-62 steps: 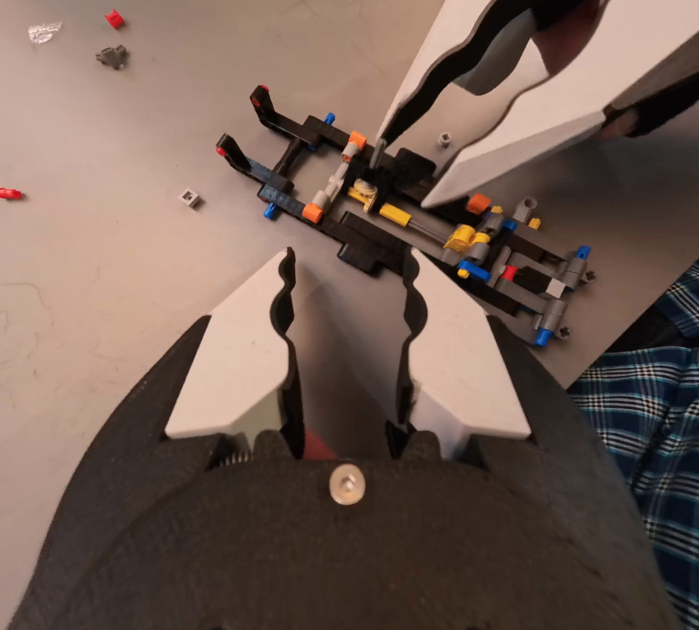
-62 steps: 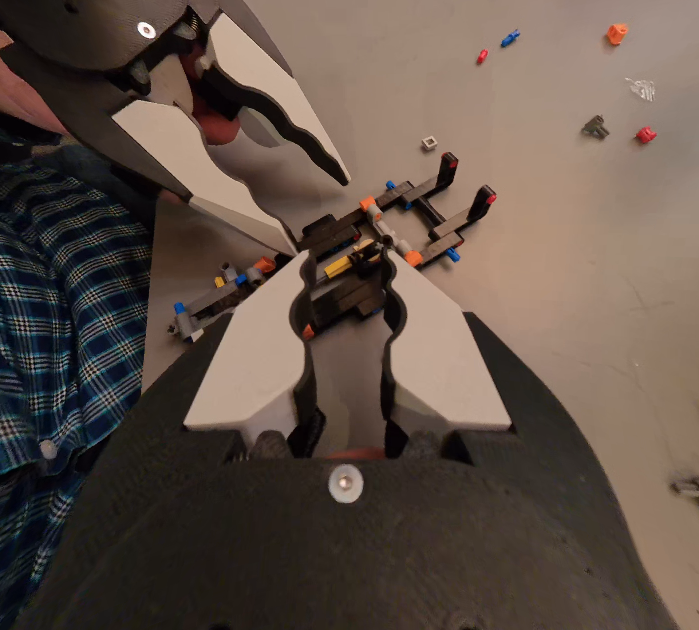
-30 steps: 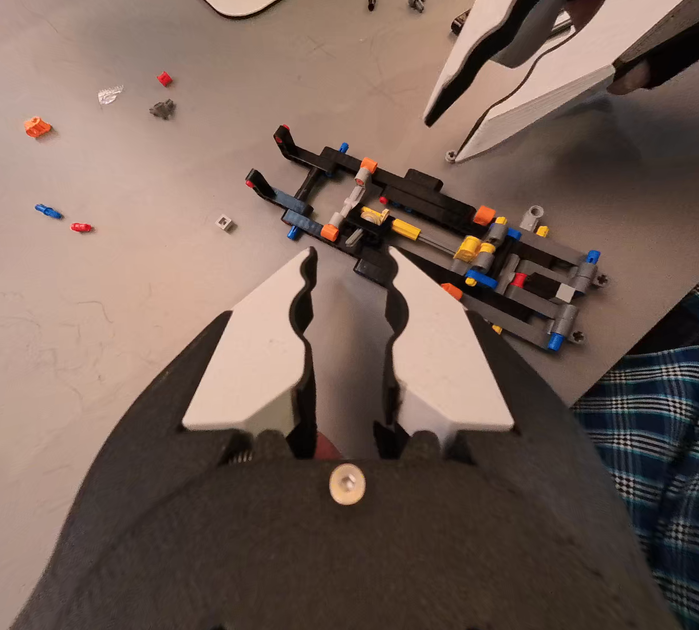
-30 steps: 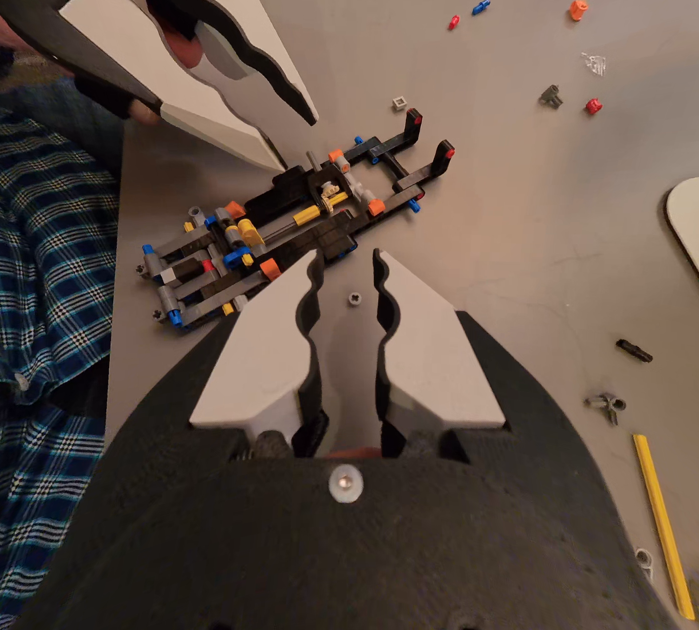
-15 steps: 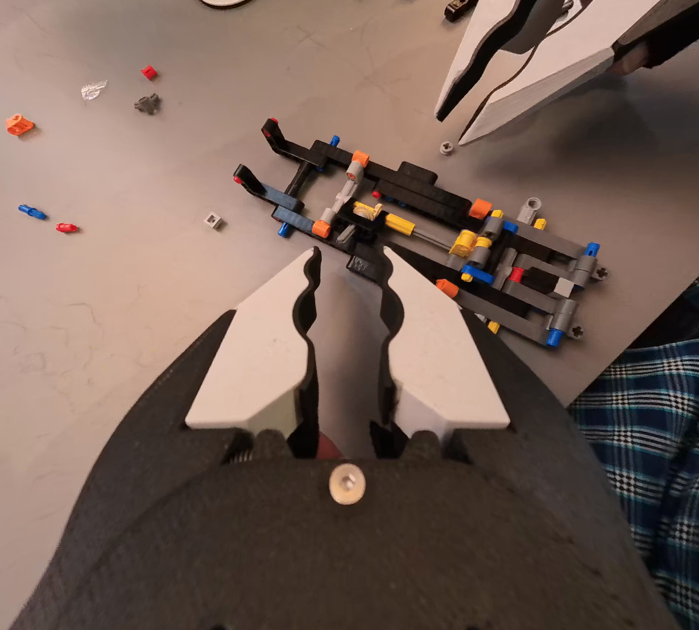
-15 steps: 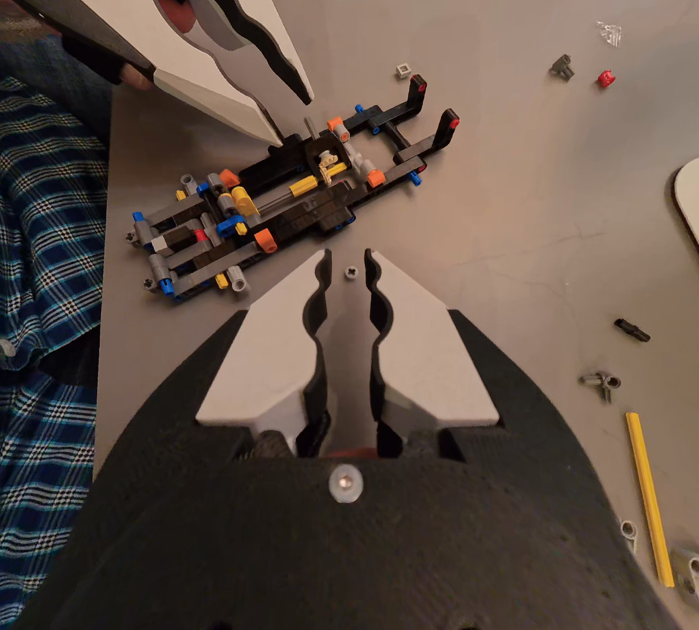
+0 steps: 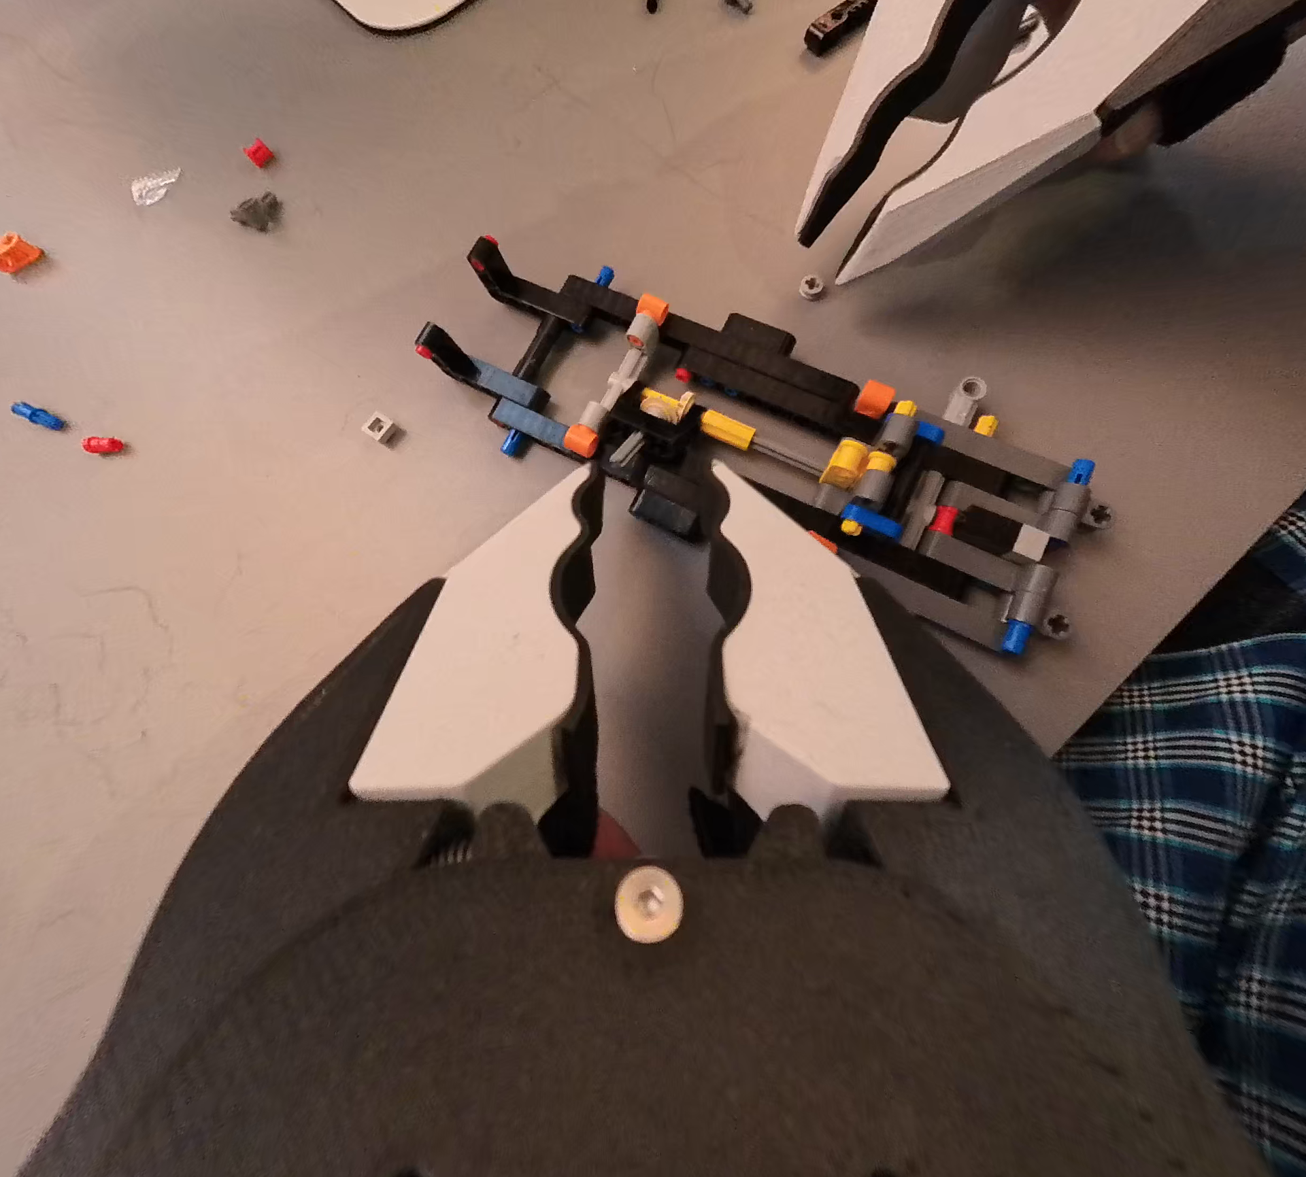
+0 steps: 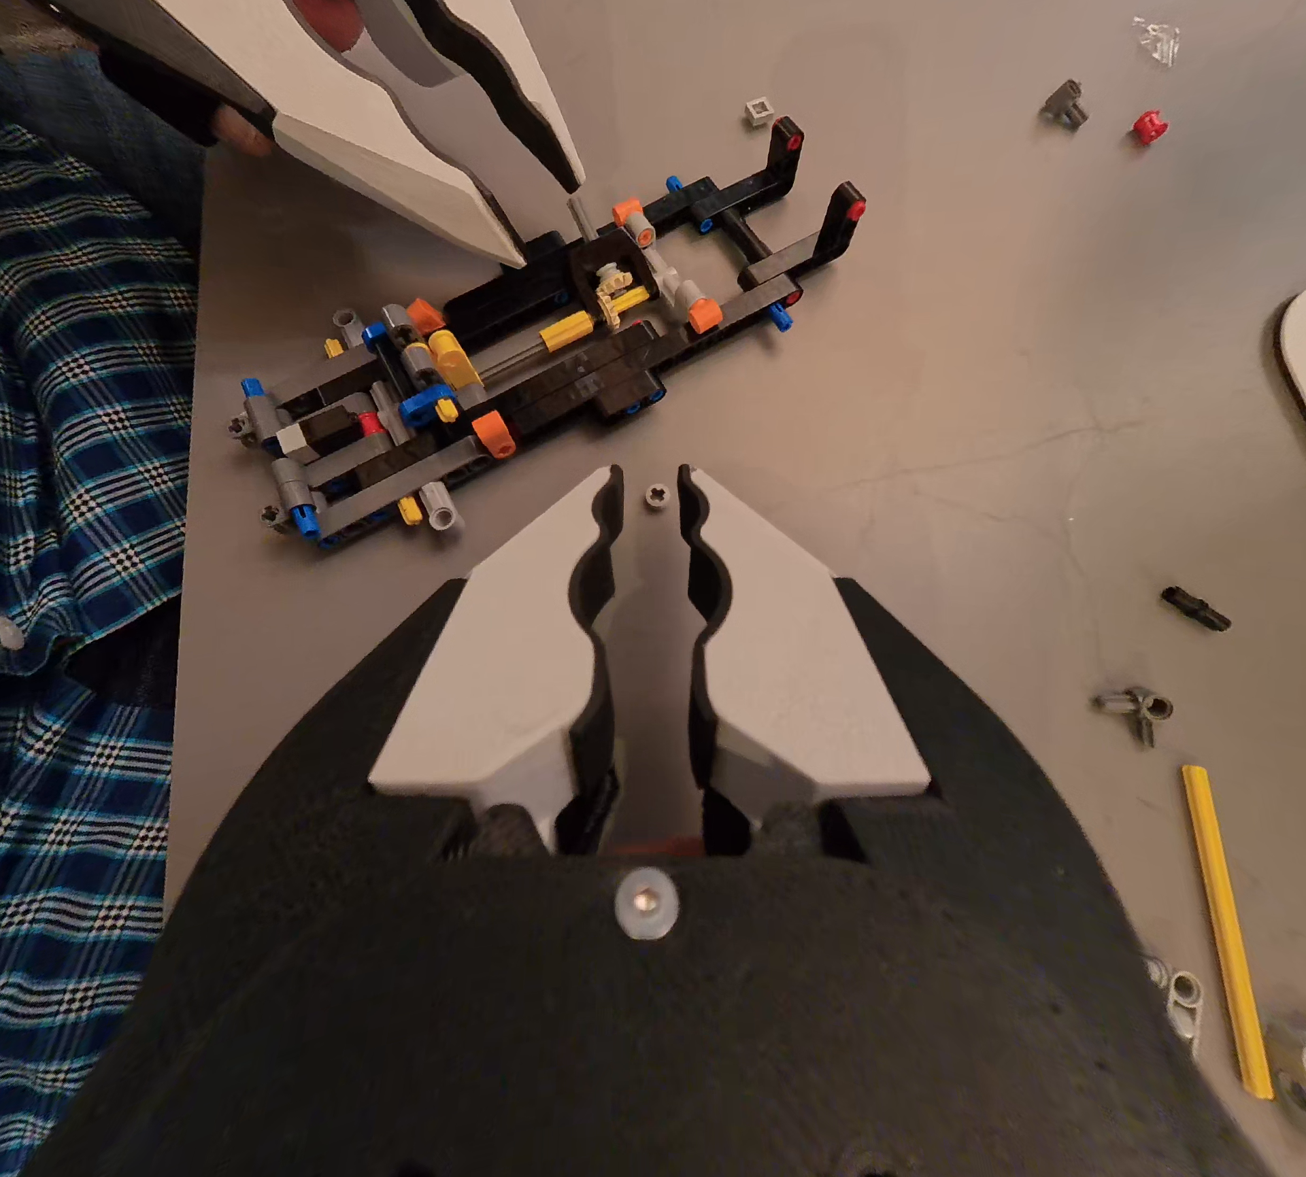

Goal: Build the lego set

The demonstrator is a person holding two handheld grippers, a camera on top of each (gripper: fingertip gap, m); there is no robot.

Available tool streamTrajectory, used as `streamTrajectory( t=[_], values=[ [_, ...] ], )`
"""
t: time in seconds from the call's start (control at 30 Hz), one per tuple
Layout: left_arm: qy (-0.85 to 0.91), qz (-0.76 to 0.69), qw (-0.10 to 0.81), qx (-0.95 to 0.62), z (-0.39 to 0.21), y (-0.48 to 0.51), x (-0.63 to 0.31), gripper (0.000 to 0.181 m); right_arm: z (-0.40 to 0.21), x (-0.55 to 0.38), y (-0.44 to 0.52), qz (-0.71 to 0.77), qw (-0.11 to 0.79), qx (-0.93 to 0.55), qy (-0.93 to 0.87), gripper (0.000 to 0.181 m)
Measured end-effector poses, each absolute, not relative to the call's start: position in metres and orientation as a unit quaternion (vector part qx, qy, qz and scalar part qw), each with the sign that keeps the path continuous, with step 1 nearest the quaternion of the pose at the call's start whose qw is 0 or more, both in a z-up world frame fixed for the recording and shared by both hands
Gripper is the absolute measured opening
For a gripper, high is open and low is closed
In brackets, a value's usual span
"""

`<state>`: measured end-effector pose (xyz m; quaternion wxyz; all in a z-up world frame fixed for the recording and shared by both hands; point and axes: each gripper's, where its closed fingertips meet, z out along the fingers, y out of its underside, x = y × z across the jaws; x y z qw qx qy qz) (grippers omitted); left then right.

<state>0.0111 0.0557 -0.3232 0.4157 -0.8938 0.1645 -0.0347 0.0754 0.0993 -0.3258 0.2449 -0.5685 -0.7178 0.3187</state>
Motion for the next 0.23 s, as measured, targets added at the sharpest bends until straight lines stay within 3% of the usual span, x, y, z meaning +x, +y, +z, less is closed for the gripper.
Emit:
streamTrajectory(
  t=[0.03, 0.23],
  values=[
    [0.165, -0.034, 0.417, -0.893, -0.3230, 0.0559, 0.0112, 0.025, -0.3259, 0.0753, 0.0992, 0.319, 0.245, -0.569, -0.718, 0.014],
    [0.165, -0.035, 0.418, -0.893, -0.3231, 0.0567, 0.0122, 0.022, -0.3260, 0.0756, 0.0987, 0.321, 0.243, -0.568, -0.718, 0.014]
  ],
)
